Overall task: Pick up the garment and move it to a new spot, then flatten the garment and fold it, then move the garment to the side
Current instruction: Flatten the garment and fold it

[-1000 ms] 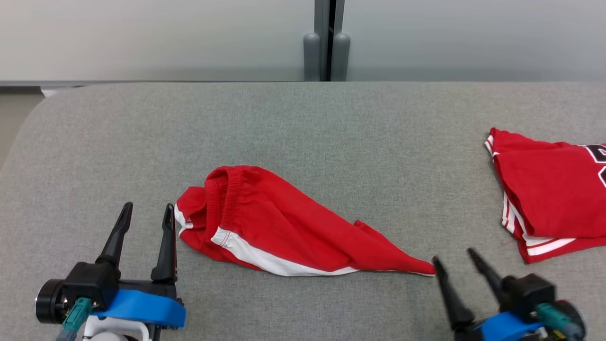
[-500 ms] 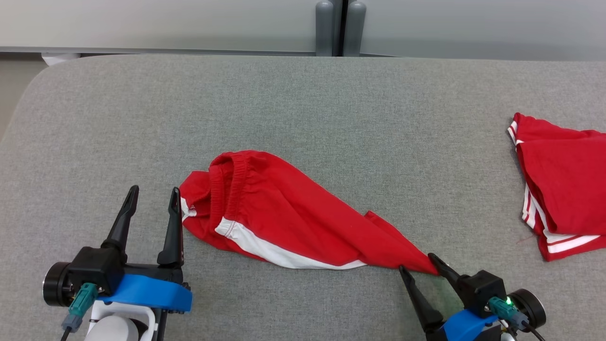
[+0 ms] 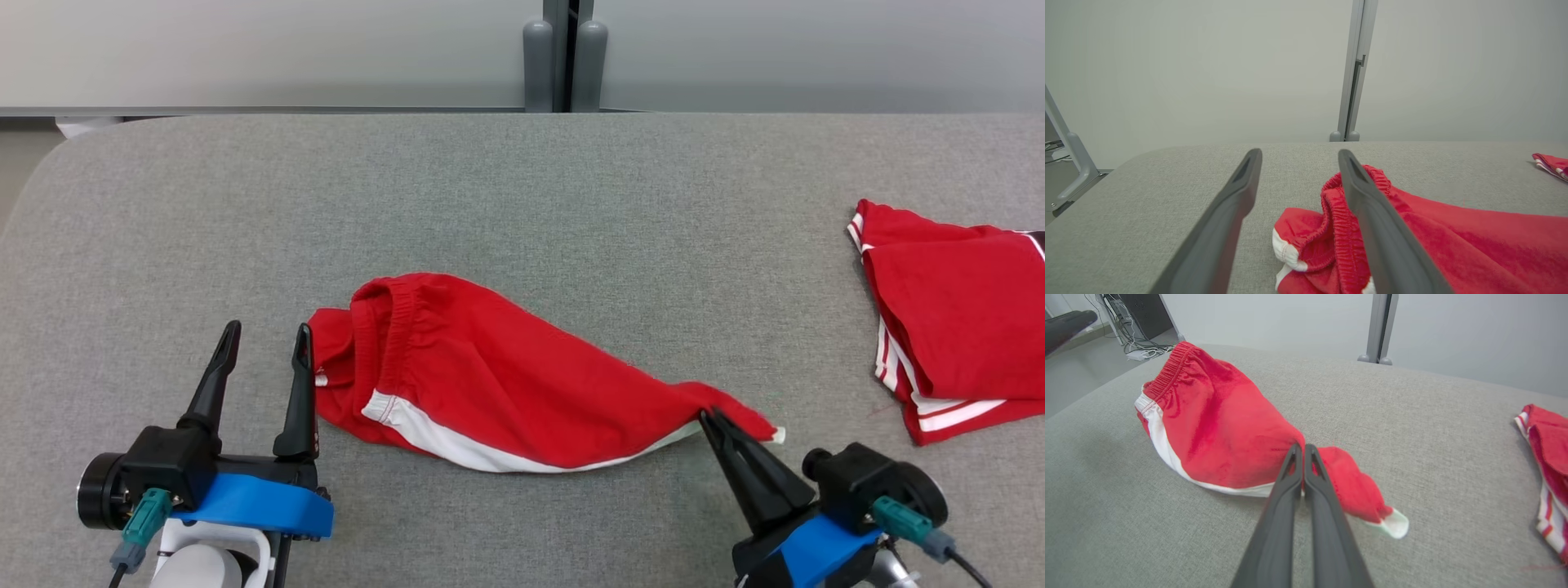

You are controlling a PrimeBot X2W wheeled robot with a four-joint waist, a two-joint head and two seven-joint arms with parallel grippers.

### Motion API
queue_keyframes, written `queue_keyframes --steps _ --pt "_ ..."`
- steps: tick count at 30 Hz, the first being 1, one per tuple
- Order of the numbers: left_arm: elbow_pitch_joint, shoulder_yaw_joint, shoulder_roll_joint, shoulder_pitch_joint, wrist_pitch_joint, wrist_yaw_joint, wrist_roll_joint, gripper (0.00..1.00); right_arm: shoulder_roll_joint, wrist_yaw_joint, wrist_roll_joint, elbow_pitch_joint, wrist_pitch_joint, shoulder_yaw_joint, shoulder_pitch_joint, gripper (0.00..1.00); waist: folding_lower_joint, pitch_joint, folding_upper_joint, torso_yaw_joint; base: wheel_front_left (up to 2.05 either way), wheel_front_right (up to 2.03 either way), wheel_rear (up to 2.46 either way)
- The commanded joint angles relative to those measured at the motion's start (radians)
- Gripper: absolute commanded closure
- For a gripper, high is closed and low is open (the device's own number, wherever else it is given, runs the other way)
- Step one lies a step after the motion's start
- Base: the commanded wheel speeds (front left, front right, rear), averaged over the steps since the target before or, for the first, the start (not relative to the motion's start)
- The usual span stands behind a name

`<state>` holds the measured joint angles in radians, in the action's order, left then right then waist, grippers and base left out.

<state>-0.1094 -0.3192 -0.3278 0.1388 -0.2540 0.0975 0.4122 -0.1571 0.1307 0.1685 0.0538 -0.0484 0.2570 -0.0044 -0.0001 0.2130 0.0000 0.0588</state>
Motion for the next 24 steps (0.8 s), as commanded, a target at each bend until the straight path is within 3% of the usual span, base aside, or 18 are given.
queue_keyframes --steps 1,13,23,24 --pt "0.002 0.000 0.000 0.000 -0.005 0.005 -0.005 0.00 -0.006 0.000 0.007 0.008 -0.002 -0.008 -0.002 1.00 0.0001 -0.001 0.0000 -0.002 0.00 0.00 0.00" --pt "0.002 -0.014 0.008 0.049 -0.006 -0.011 -0.008 0.00 0.021 0.000 0.041 -0.041 -0.021 -0.066 -0.087 1.00 0.0001 0.060 0.0000 0.035 0.00 0.00 0.00" --pt "-0.023 -0.030 0.035 0.108 -0.011 -0.037 -0.018 0.00 0.045 0.000 0.088 -0.257 0.018 -0.089 -0.257 1.00 0.0001 0.138 0.0000 0.073 0.00 0.00 0.00" --pt "-0.027 -0.031 0.037 0.113 -0.011 -0.041 -0.018 0.00 0.047 0.000 0.092 -0.278 0.027 -0.088 -0.271 0.88 0.0001 0.141 0.0000 0.075 0.00 0.00 0.00"
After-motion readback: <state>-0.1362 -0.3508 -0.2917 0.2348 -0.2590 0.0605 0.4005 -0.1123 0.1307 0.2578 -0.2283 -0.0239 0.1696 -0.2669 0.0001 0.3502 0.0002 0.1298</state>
